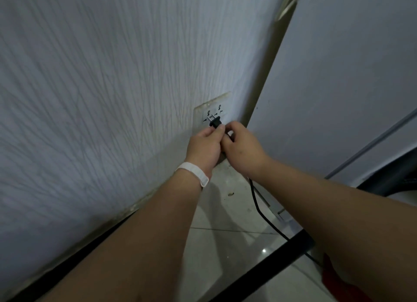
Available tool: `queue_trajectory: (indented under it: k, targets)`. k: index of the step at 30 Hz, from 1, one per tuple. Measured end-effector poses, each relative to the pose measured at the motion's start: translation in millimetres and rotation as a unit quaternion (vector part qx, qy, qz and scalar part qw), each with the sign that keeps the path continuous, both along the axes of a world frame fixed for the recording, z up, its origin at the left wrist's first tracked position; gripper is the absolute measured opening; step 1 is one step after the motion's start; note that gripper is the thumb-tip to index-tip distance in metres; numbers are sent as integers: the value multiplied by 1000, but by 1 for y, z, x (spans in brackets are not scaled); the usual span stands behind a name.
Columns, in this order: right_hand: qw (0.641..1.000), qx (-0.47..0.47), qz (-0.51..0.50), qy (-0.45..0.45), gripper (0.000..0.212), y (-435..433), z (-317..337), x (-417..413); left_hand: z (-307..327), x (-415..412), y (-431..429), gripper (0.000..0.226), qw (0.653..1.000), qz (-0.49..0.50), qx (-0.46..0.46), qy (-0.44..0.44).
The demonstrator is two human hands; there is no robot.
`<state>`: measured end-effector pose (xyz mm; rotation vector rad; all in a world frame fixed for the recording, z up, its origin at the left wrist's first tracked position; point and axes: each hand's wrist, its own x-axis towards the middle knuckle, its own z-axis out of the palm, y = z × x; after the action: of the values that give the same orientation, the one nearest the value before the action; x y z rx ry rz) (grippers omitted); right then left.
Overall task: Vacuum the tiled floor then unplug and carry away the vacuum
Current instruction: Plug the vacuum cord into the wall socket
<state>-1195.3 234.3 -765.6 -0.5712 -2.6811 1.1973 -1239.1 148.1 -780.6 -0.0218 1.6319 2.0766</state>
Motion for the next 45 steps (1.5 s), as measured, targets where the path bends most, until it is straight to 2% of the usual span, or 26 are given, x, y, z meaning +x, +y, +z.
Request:
queue_trajectory:
  k: [4,10,13,16,18,22,23,24,26,27,28,29,35,37,41,45]
  targets:
    - [1000,12,0,21,20,4,2,3,8,1,-3,23,998,-13,-43,40]
    - [999,45,-7,27,25,21,1,14,21,19,13,21,998,-24,-62,11]
    - [998,57,-1,24,26,28,4,18,28,29,5,26,983,-34,-159,84]
    - [998,57,-3,27,29,32,2,12,34,30,-12,42,940,-27,-269,209]
    - [999,50,-3,18,31,32,-3,7,42,23,-22,47,888,-64,-332,310]
    - [999,49,23,5,34,31,-16,-2,80,1,-29,49,753,-138,-434,475]
    - [998,52,27,4,34,31,-17,-4,93,-4,-29,49,689,-158,-458,539]
    - [998,54,29,4,34,31,-18,-6,105,-9,-28,49,597,-179,-487,612]
    - [998,53,36,10,34,34,-19,-10,125,-21,-26,55,378,-219,-552,710]
    - [997,53,46,12,34,35,-21,-12,132,-29,-26,59,291,-244,-587,714]
    - [997,53,58,15,34,36,-23,-13,139,-36,-25,62,228,-263,-616,707]
    - [996,51,65,18,34,37,-25,-14,145,-44,-24,64,184,-273,-632,702]
    - [995,40,79,51,32,37,-32,-23,149,-70,-33,64,36,-281,-672,684]
    - [994,46,84,54,29,34,-34,-27,144,-73,-33,59,23,-271,-660,701]
    - [994,41,85,56,26,24,-37,-38,140,-80,-36,53,24,-258,-633,730]
    - [993,63,83,51,34,26,-40,-45,139,-81,-36,53,19,-251,-633,732]
